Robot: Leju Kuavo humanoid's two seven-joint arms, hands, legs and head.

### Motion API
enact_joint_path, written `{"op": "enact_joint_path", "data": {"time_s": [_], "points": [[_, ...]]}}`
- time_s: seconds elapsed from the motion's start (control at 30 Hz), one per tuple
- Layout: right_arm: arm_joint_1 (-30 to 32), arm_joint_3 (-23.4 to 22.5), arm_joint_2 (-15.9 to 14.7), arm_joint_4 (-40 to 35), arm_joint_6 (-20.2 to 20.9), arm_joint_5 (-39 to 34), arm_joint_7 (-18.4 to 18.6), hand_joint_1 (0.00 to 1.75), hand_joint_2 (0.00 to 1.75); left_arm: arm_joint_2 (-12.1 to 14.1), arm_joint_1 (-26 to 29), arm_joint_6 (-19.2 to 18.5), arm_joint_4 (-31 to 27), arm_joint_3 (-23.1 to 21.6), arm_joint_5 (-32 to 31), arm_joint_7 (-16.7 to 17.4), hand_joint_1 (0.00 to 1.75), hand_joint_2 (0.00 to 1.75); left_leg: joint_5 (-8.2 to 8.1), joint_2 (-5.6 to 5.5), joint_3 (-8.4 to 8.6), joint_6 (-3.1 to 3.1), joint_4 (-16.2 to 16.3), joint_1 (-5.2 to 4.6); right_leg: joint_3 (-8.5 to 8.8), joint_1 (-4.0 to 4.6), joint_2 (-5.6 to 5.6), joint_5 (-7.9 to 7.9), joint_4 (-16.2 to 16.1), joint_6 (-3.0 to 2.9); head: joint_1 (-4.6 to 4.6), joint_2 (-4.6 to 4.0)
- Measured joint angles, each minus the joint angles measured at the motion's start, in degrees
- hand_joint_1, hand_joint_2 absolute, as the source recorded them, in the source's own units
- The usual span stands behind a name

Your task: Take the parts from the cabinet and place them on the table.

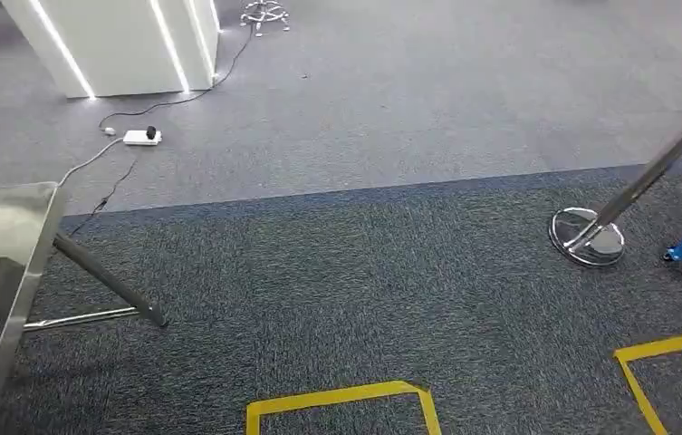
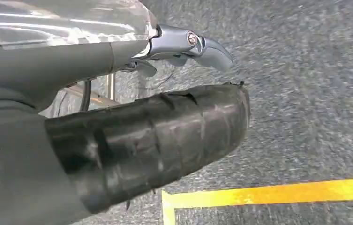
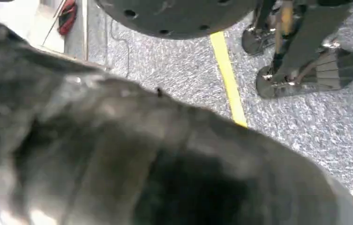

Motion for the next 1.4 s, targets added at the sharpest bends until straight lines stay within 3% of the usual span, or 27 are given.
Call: {"op": "enact_joint_path", "data": {"time_s": [0.1, 0.17, 0.27, 0.3, 0.33, 0.4, 0.43, 0.47, 0.53, 0.6, 0.63, 0.67, 0.7, 0.77, 0.8, 0.83, 0.9, 0.93, 0.97, 1.1, 1.13, 1.17, 1.2, 1.27, 1.3, 1.33, 1.4], "points": [[0.1, 0.1, 0.0, 0.1, 0.0, 0.1, 0.3, 0.0, 0.0, 0.1, -0.7, -0.1, 0.0, 0.0, 0.0, 0.0, 0.0, 0.0, -0.3, 1.19, 0.77, -0.84, -0.2, 0.0, 0.01, -0.24, 1.6, 0.21, -0.6, -0.79, 0.0, 0.0], [0.0, 0.1, 0.0, 0.1, 0.1, 0.1, 0.4, 0.0, 0.0, 0.2, -0.7, -0.1, 0.0, 0.0, -0.1, -0.2, 0.0, 0.0, -3.36, -3.3, -0.94, -1.16, 4.0, 0.36, 0.25, -0.57, 2.38, 0.52, -0.9, -1.45, -0.07, 0.0], [-0.1, 0.1, 0.0, 0.1, 0.2, 0.2, 0.4, 0.0, 0.0, 0.4, -0.4, -0.1, 0.0, 0.1, -0.1, -0.2, 0.0, 0.0, -9.07, -4.84, -7.34, -1.42, 17.1, 0.47, 0.19, -0.48, 4.23, 0.43, -0.8, -1.69, -0.11, 0.0], [-0.1, 0.1, 0.0, 0.1, 0.2, 0.2, 0.5, 0.0, 0.0, 0.4, -0.3, -0.1, 0.0, 0.1, -0.1, -0.3, 0.0, 0.0, -8.86, -4.85, -8.47, -1.45, 18.9, 0.48, 0.23, -0.46, 5.0, 0.41, -0.7, -1.71, -0.11, 0.0], [-0.1, 0.1, 0.0, 0.1, 0.2, 0.2, 0.5, 0.0, 0.0, 0.4, -0.2, -0.1, 0.0, 0.1, -0.1, -0.3, 0.0, 0.0, -7.02, -4.86, -8.2, -1.42, 17.6, 0.52, 0.3, -0.47, 5.84, 0.38, -0.6, -1.69, -0.11, 0.0], [-0.2, 0.1, 0.0, 0.1, 0.2, 0.2, 0.6, 0.0, 0.0, 0.4, -0.2, -0.2, 0.0, 0.1, -0.2, -0.3, 0.0, 0.0, -1.03, -5.54, -4.61, -1.18, 8.5, 0.56, 0.39, -0.59, 7.55, 0.2, -0.3, -1.42, -0.11, 0.0], [-0.2, 0.1, 0.0, 0.1, 0.3, 0.2, 0.6, 0.0, 0.0, 0.5, -0.2, -0.2, 0.0, 0.1, -0.2, -0.3, 0.0, 0.0, 1.29, -7.36, -2.77, -1.05, 3.8, 0.67, 0.37, -0.65, 8.2, 0.06, -0.1, -1.21, -0.11, 0.0], [-0.2, 0.1, 0.0, 0.2, 0.2, 0.2, 0.6, 0.0, 0.0, 0.5, 0.0, -0.2, 0.0, 0.1, -0.2, -0.3, 0.0, 0.0, 0.81, -10.0, -2.17, -0.86, 1.9, 0.64, 0.07, -0.31, 8.72, -0.13, 0.3, -0.89, -0.09, 0.0], [-0.3, 0.1, 0.0, 0.2, 0.3, 0.3, 0.6, 0.0, 0.0, 0.5, -0.2, -0.2, 0.0, 0.1, -0.3, -0.4, 0.0, 0.0, 0.74, -9.22, -2.13, -0.65, 1.5, 0.55, -0.55, -0.59, 9.83, 0.11, 0.4, -0.2, -0.09, 0.0], [0.1, 0.1, 0.0, 0.2, 0.3, 0.4, 0.7, 0.0, 0.0, 0.5, -0.5, -0.4, 0.0, 0.1, -0.3, -0.6, 0.0, 0.0, 1.18, -7.99, -1.85, 0.12, 1.0, 0.71, -0.78, -0.57, 11.09, 0.47, 0.2, 0.57, -0.09, 0.0], [0.1, 0.1, 0.0, 0.2, 0.3, 0.5, 0.7, 0.0, 0.0, 0.5, -0.5, -0.8, 0.0, 0.1, -0.2, -0.8, 0.0, 0.0, 1.56, -7.02, -1.63, 0.7, 0.5, 0.96, -0.79, -0.77, 9.58, -0.1, 0.9, 0.61, -0.07, 0.0], [0.1, 0.1, 0.0, 0.2, 0.4, 0.5, 0.7, 0.0, 0.0, 0.5, -0.4, -1.1, 0.0, 0.1, -0.2, -1.2, 0.0, 0.0, 1.62, -6.55, -1.55, 1.15, 0.3, 0.89, -1.62, -0.45, 6.36, -1.6, 2.7, 0.78, 0.07, 0.0], [0.0, 0.1, 0.0, 0.2, 0.6, 0.6, 0.8, 0.0, 0.0, 0.4, -0.4, -1.4, 0.0, 0.1, -0.2, -1.6, 0.0, 0.0, 1.62, -5.79, -1.6, 1.37, 0.2, 0.81, -3.53, -0.49, 4.69, -3.85, 6.4, 1.07, 0.04, 0.0], [-0.1, 0.1, -0.1, 0.3, 0.8, 0.7, 0.8, 0.0, 0.0, 0.4, -0.1, -1.9, 0.0, 0.1, 0.0, -1.9, 0.0, 0.0, 1.46, -4.05, -1.64, 1.47, 0.3, 0.61, -7.91, -0.72, 3.73, -7.75, 15.4, 1.5, 0.04, 0.0], [-0.1, 0.1, -0.1, 0.3, 1.0, 0.7, 0.8, 0.0, 0.0, 0.5, -0.1, -2.1, 0.0, 0.1, 0.0, -1.9, 0.0, 0.0, 1.38, -3.24, -1.63, 1.46, 0.3, 0.57, -9.1, -0.86, 3.61, -7.97, 17.7, 1.67, 0.07, 0.0], [-0.1, 0.1, -0.1, 0.3, 1.0, 0.7, 0.8, 0.0, 0.0, 0.5, -0.1, -2.1, 0.0, 0.1, 0.0, -2.1, 0.0, 0.0, 1.28, -2.54, -1.53, 1.44, 0.3, 0.55, -8.74, -0.99, 3.49, -6.75, 17.0, 1.76, 0.04, 0.0], [0.1, 0.1, -0.2, 0.3, 1.1, 0.7, 0.8, 0.0, 0.0, 0.4, -0.2, -2.1, 0.0, 0.1, 0.0, -2.1, 0.0, 0.0, 0.97, -1.43, -1.08, 1.19, 0.3, 0.55, -4.38, -1.0, 2.62, -1.97, 8.8, 1.61, 0.09, 0.0], [0.1, 0.1, -0.4, 0.3, 1.0, 0.8, 0.8, 0.0, 0.0, 0.3, -0.2, -2.1, 0.0, 0.1, 0.0, -2.2, 0.0, 0.0, 0.76, -0.88, -0.72, 0.94, 0.3, 0.54, -1.29, -0.89, 1.29, 0.38, 3.2, 1.27, 0.06, 0.0], [0.0, 0.1, -0.4, 0.3, 1.0, 0.8, 0.8, 0.0, 0.0, 0.3, -0.1, -2.1, 0.0, 0.1, 0.0, -2.2, 0.0, 0.0, 0.55, -0.36, -0.55, 0.67, 0.3, 0.36, 0.17, -0.33, -1.27, -0.21, 0.2, 0.89, 0.07, 0.0], [0.0, 0.2, -0.6, 0.3, 1.0, 0.8, 0.9, 0.0, 0.0, 0.2, -0.6, -2.1, 0.0, 0.1, 0.0, -2.2, 0.0, 0.0, 0.22, 1.65, 0.0, -0.56, 0.2, 0.08, -0.44, 0.27, 1.05, 0.08, -0.1, -0.36, 0.02, 0.0], [0.0, 0.2, -0.6, 0.3, 1.1, 0.8, 0.9, 0.0, 0.0, 0.2, -0.7, -2.1, 0.0, 0.1, 0.0, -2.2, 0.0, 0.0, -0.35, 0.56, -0.14, -1.03, 0.5, 0.24, 0.2, -0.63, 1.59, 0.52, -0.9, -0.89, -0.02, 0.0], [0.0, 0.2, -0.6, 0.3, 1.2, 0.8, 0.9, 0.0, 0.0, 0.2, -0.7, -2.1, 0.0, 0.1, 0.0, -2.2, 0.0, 0.0, -1.67, -2.5, -0.57, -1.14, 2.2, 0.39, 0.29, -0.58, 2.04, 0.58, -1.1, -1.16, -0.02, 0.0], [-0.1, 0.2, -0.7, 0.3, 1.3, 0.8, 0.9, 0.0, 0.0, 0.2, -0.6, -2.1, 0.0, 0.1, 0.0, -2.2, 0.0, 0.0, -3.82, -3.91, -2.16, -1.19, 5.7, 0.46, 0.21, -0.58, 2.41, 0.67, -1.0, -1.47, -0.11, 0.0], [-0.2, 0.2, -0.7, 0.3, 1.3, 0.8, 0.9, 0.0, 0.0, 0.2, -0.4, -2.1, 0.0, 0.1, 0.0, -2.2, 0.0, 0.0, -7.8, -4.73, -6.57, -1.4, 14.9, 0.5, 0.12, -0.45, 3.81, 0.67, -1.0, -1.56, -0.09, 0.0], [-0.2, 0.2, -0.7, 0.3, 1.3, 0.8, 0.9, 0.0, 0.0, 0.2, -0.2, -2.1, 0.0, 0.1, 0.0, -2.2, 0.0, 0.0, -8.28, -4.81, -8.25, -1.46, 18.0, 0.49, 0.09, -0.42, 4.63, 0.66, -0.8, -1.58, -0.09, 0.0], [-0.2, 0.2, -0.7, 0.3, 1.3, 0.8, 0.9, 0.0, 0.0, 0.2, -0.1, -2.1, 0.0, 0.2, 0.0, -2.1, 0.0, 0.0, -7.22, -4.82, -8.58, -1.41, 18.1, 0.49, 0.1, -0.42, 5.48, 0.61, -0.6, -1.64, -0.09, 0.0], [-0.2, 0.2, -0.7, 0.4, 1.4, 0.8, 0.9, 0.0, 0.0, 0.2, 0.0, -2.1, 0.0, 0.2, 0.0, -2.1, 0.0, 0.0, -2.06, -5.08, -5.84, -1.15, 10.9, 0.52, 0.11, -0.45, 7.15, 0.43, -0.2, -1.51, -0.09, 0.0]]}}
